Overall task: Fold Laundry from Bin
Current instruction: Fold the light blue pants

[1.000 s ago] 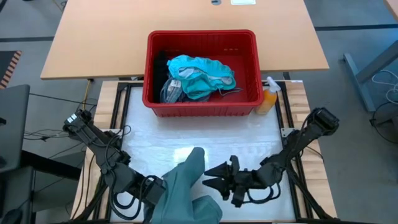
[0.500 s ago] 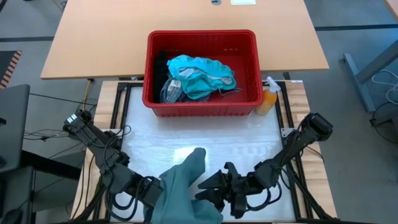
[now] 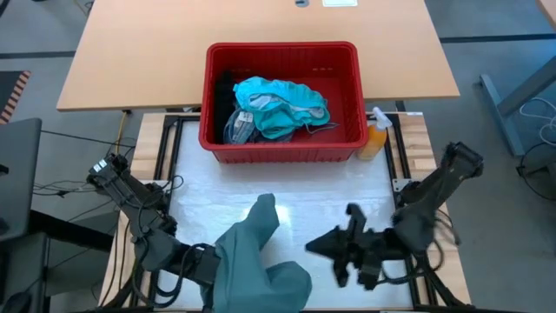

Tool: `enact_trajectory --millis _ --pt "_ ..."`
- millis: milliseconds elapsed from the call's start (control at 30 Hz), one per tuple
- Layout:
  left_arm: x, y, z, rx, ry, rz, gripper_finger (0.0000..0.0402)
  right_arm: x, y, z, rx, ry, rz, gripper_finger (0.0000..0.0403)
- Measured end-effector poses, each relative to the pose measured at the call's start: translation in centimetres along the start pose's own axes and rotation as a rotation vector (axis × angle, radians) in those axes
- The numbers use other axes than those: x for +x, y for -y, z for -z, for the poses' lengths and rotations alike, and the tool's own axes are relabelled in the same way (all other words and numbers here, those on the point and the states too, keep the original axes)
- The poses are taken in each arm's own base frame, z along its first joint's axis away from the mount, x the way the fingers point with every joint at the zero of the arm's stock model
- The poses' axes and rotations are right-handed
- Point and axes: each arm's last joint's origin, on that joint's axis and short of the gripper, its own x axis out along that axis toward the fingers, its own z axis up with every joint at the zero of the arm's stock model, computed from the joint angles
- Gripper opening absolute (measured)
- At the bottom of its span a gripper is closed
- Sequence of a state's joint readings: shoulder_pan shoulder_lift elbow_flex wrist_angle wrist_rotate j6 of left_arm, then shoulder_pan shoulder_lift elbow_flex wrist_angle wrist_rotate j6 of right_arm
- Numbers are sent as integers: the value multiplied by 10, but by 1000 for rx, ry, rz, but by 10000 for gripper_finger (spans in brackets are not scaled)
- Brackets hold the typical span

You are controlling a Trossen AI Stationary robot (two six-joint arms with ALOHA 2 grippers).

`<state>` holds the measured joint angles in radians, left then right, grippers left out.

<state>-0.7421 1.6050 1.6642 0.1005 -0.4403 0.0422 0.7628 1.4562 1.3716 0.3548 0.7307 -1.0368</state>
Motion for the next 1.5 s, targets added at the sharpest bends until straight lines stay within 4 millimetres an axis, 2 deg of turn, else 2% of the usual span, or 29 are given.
enact_trajectory --millis 167,267,333,433,533,633,833,1000,1200,1300,1500 --pt "-4 10 2 37 -17 164 0 -42 17 16 204 -176 -257 49" --pt "-5 15 2 56 -21 281 0 -65 19 27 345 -224 -435 73" --pt "-6 17 3 46 -26 373 0 -74 10 33 426 -215 -486 83" --pt "-6 16 4 18 -39 428 0 -77 -23 46 420 -173 -483 87" --pt "-4 13 5 -17 -53 416 0 -69 -59 58 398 -81 -399 88" --pt "-3 11 5 -62 -65 407 0 -55 -76 65 440 -12 -270 90" --pt "-3 10 6 -111 -82 362 0 -36 -118 65 -12 51 -260 137" --pt "-3 11 8 -132 -101 337 0 -29 -123 44 -117 -15 -81 212" --pt "-3 11 8 -115 -103 340 0 -9 -151 56 -388 -152 -58 291" --pt "-3 11 9 -111 -114 337 0 4 -163 65 -468 -256 8 304" --pt "-3 11 10 -111 -118 328 0 20 -166 68 -526 -313 88 305"
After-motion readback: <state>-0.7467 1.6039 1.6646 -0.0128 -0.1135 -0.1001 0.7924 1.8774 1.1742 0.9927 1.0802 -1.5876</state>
